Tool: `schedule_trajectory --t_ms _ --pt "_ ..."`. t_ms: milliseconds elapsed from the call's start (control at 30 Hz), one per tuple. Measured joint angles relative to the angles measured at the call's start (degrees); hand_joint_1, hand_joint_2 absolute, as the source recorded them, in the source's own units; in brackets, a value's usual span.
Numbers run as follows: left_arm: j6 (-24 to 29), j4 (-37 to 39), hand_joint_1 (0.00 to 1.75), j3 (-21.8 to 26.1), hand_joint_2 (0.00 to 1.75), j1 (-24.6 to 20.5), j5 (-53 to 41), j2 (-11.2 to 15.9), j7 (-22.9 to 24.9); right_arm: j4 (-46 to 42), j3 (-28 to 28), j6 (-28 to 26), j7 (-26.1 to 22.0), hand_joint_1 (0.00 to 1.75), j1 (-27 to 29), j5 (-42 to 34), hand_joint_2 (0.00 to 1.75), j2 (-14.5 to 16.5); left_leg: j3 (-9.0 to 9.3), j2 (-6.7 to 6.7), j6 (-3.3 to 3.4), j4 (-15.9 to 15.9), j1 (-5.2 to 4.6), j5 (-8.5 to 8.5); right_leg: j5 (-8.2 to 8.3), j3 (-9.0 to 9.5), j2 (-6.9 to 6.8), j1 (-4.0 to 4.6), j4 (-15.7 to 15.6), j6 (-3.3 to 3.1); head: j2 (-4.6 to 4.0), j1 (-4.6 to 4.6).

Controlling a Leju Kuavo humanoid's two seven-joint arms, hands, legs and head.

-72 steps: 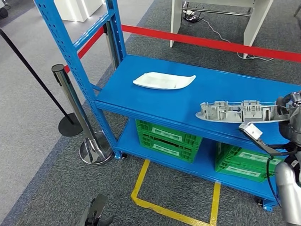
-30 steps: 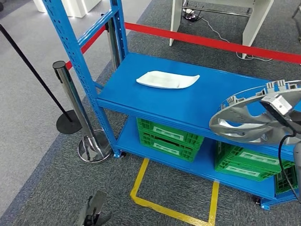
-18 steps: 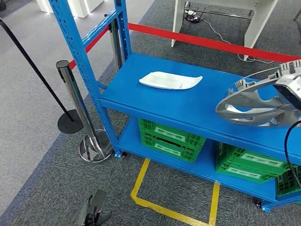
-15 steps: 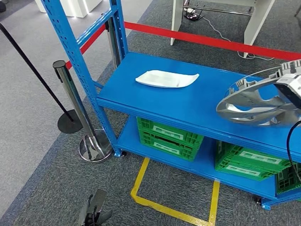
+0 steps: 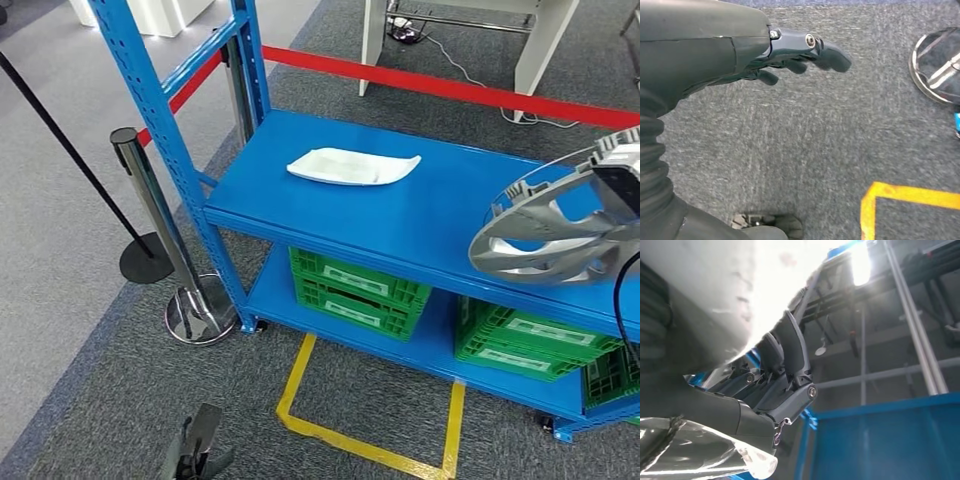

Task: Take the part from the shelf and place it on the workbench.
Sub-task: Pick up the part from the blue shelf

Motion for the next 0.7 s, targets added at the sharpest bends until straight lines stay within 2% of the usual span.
schedule_trajectory --t_ms 33,67,100,167,200,233,267,300,333,367,400,433,467,533,567,600,633,700 --pt "0.06 0.00 0.00 0.01 1.75 -0.02 0.05 0.01 0.08 -0.04 0.07 0.01 0.03 1.75 0.04 -0.06 1.75 -0.22 0.04 0.04 0.05 -0.50 0.09 0.21 -0.18 -0.26 -0.03 -0.03 0.05 0.28 0.00 0.01" --pt "0.20 0.00 0.00 0.03 1.75 -0.05 0.11 0.01 0.15 -0.09 0.13 0.01 0.12 1.75 0.01 -0.14 1.75 -0.46 0.05 0.09 0.21 -1.04 0.23 0.52 -1.07 -0.68 -0.07 -0.02 0.71 0.50 0.00 0.06" --pt "0.37 0.00 0.00 0.04 1.75 -0.07 0.22 -0.03 0.22 -0.19 0.14 0.00 0.30 1.75 -0.02 -0.22 1.75 -0.70 -0.02 0.13 0.41 -1.51 0.39 0.89 -2.66 -1.39 -0.07 -0.02 2.38 0.67 0.00 0.15" --pt "0.67 0.00 0.00 0.15 1.75 0.01 0.44 -0.14 0.26 -0.47 0.20 -0.04 0.69 1.75 0.21 -0.32 1.75 -1.09 -0.54 0.17 0.75 -1.77 0.47 1.55 -7.17 -3.62 -0.08 -0.06 8.82 0.90 0.00 0.29" --pt "0.73 0.00 0.00 0.27 1.75 0.09 0.57 -0.19 0.27 -0.64 0.27 -0.08 0.81 1.75 0.53 -0.27 1.75 -1.23 -0.93 0.18 0.78 -1.75 0.47 1.85 -8.86 -4.63 -0.08 -0.07 12.20 1.05 0.00 0.32" --pt "0.77 0.00 0.00 0.43 1.75 0.19 0.72 -0.21 0.30 -0.78 0.37 -0.10 0.85 1.75 0.91 -0.22 1.75 -1.32 -1.37 0.19 0.72 -1.73 0.47 2.20 -9.64 -5.04 -0.10 -0.09 14.31 1.19 0.00 0.32" --pt "0.79 0.00 0.00 0.58 1.75 0.26 0.86 -0.22 0.33 -0.91 0.49 -0.12 0.87 1.75 1.23 -0.17 1.75 -1.37 -1.86 0.21 0.63 -1.70 0.48 2.57 -9.41 -4.50 -0.13 -0.13 14.47 1.32 0.00 0.32" --pt "0.81 0.00 0.00 0.69 1.75 0.30 1.00 -0.22 0.38 -1.07 0.61 -0.12 0.90 1.75 1.43 -0.11 1.75 -1.39 -2.39 0.22 0.49 -1.65 0.52 2.99 -8.22 -2.84 -0.18 -0.20 12.39 1.44 0.00 0.32" --pt "0.81 0.00 0.00 0.78 1.75 0.32 1.13 -0.21 0.43 -1.24 0.75 -0.10 0.92 1.75 1.48 -0.04 1.75 -1.39 -2.92 0.21 0.28 -1.55 0.56 3.39 -6.72 -0.32 -0.24 -0.28 8.72 1.54 0.00 0.31" --pt "0.81 0.00 0.00 0.85 1.75 0.31 1.24 -0.17 0.50 -1.39 0.94 -0.07 0.96 1.75 1.33 0.15 1.75 -1.36 -3.46 0.18 -0.01 -1.41 0.53 3.79 -5.81 2.47 -0.26 -0.29 4.67 1.60 0.00 0.34" --pt "0.80 0.00 0.00 0.92 1.75 0.30 1.36 -0.12 0.58 -1.50 1.18 -0.04 1.05 1.75 1.11 0.48 1.75 -1.26 -3.87 0.17 -0.33 -1.27 0.48 4.21 -5.08 4.41 -0.16 -0.23 1.63 1.44 0.01 0.27" --pt "0.79 0.00 0.00 0.99 1.75 0.29 1.48 -0.05 0.69 -1.48 1.46 0.00 1.22 1.75 0.76 0.90 1.75 -1.09 -4.15 0.14 -0.66 -1.12 0.38 4.63 -4.94 5.45 -0.01 -0.16 -0.10 1.23 0.01 0.31" --pt "0.78 0.00 0.00 1.05 1.75 0.26 1.59 0.03 0.86 -1.33 1.79 0.08 1.45 1.75 0.35 1.37 1.75 -0.84 -4.34 0.12 -0.97 -1.10 0.29 5.09 -5.00 5.60 0.15 -0.02 -0.55 0.90 0.01 0.33" --pt "0.78 0.00 0.00 1.12 1.75 0.23 1.69 0.23 1.18 -0.79 2.47 0.25 1.83 1.75 -0.59 1.96 1.75 -0.20 -4.60 0.07 -1.57 -1.12 0.31 5.68 -4.22 4.73 0.18 -0.08 -0.33 0.02 0.00 0.43" --pt "0.77 0.00 0.00 1.14 1.75 0.22 1.71 0.32 1.32 -0.49 2.78 0.33 1.90 1.75 -1.06 2.07 1.75 0.12 -4.90 0.07 -1.93 -0.67 0.38 4.89 -3.72 4.32 0.07 -0.15 -0.30 -0.47 0.00 0.33" --pt "0.77 0.00 0.00 1.16 1.75 0.21 1.72 0.39 1.39 -0.24 3.05 0.37 1.91 1.75 -1.54 2.09 1.75 0.41 -5.44 0.08 -2.33 0.84 0.49 3.04 -3.12 3.81 -0.05 -0.25 -0.34 -0.94 0.00 0.27" --pt "0.77 0.00 0.00 1.19 1.75 0.19 1.73 0.41 1.42 -0.05 3.26 0.39 1.91 1.75 -1.98 2.10 1.75 0.63 -6.25 0.12 -2.71 3.63 0.62 0.26 -2.53 3.22 -0.16 -0.29 -0.35 -1.28 0.00 0.20" --pt "0.78 0.00 0.00 1.23 1.75 0.18 1.74 0.42 1.43 0.24 3.57 0.40 1.91 1.75 -2.48 2.11 1.75 0.88 -7.95 0.16 -3.23 11.59 0.78 -5.24 -1.37 1.82 -0.28 -0.19 -0.31 -1.56 0.00 0.11"
